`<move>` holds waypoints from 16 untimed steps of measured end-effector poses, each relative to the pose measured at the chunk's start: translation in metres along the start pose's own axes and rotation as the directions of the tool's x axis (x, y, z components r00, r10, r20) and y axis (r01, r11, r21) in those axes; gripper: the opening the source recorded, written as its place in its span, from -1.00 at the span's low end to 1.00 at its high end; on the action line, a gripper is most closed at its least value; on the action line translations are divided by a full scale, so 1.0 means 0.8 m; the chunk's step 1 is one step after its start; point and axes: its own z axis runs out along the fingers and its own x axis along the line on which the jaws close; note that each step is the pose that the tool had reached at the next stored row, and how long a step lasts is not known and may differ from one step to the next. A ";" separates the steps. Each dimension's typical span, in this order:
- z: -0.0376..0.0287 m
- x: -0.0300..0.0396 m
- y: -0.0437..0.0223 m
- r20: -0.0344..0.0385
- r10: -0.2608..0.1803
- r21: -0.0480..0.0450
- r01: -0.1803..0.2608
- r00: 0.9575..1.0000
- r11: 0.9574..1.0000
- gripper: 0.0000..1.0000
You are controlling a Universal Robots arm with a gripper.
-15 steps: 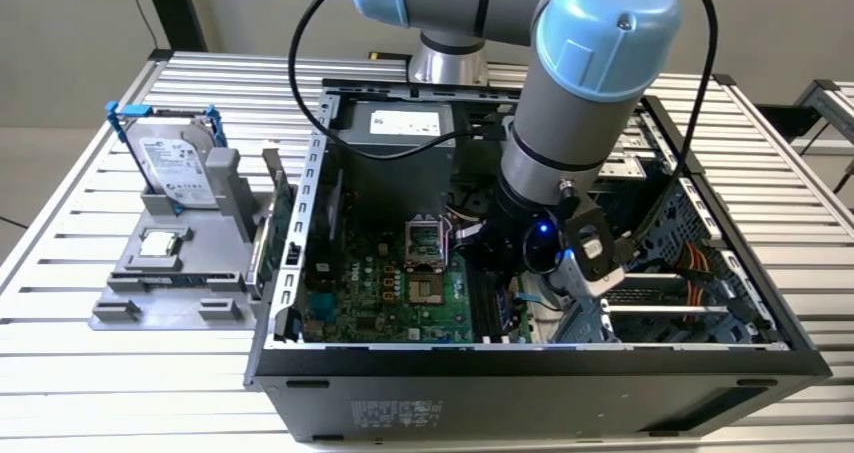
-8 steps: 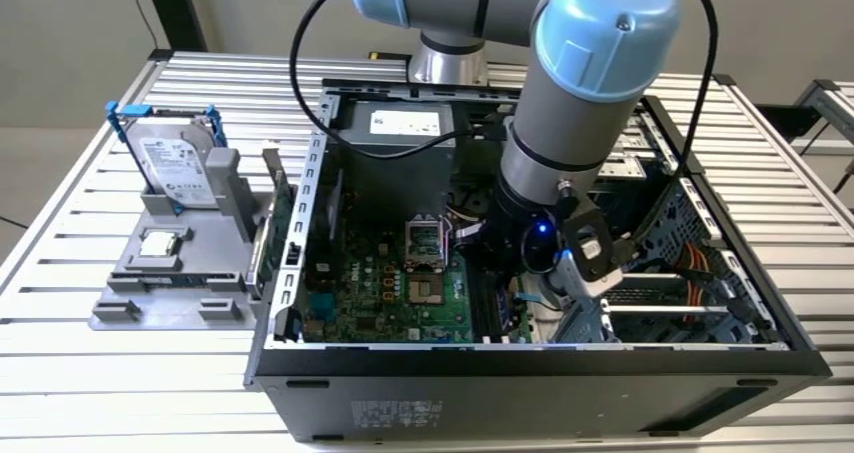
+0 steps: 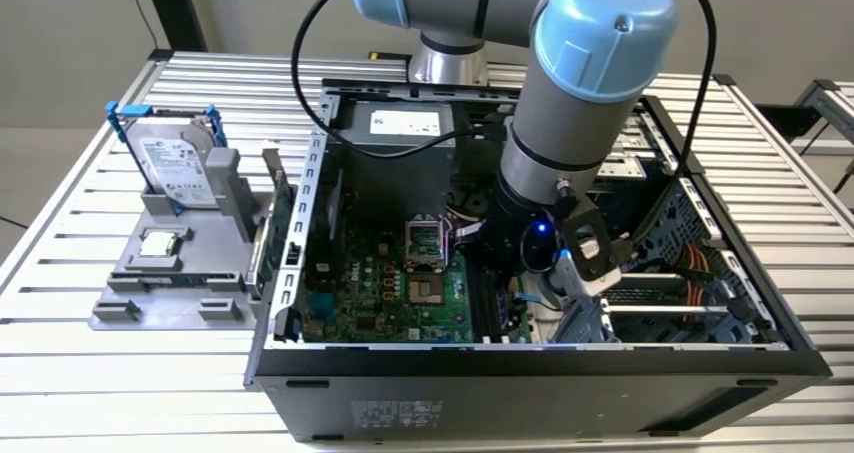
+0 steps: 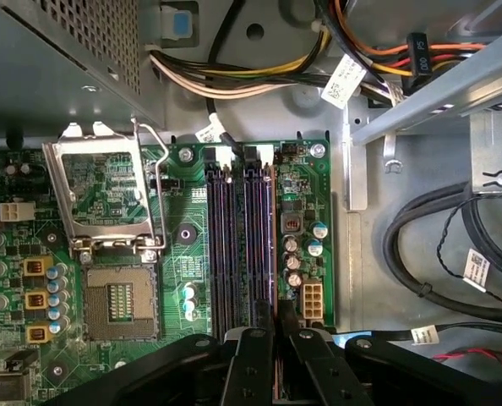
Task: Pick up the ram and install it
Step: 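Insert the ram into the slot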
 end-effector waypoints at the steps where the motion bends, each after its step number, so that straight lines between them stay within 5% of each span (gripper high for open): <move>1: 0.0000 -0.0005 0.0001 0.000 0.001 0.000 -0.001 1.000 1.000 -1.00; 16: -0.0002 -0.0017 -0.0059 0.000 0.005 -0.002 -0.005 1.000 1.000 -1.00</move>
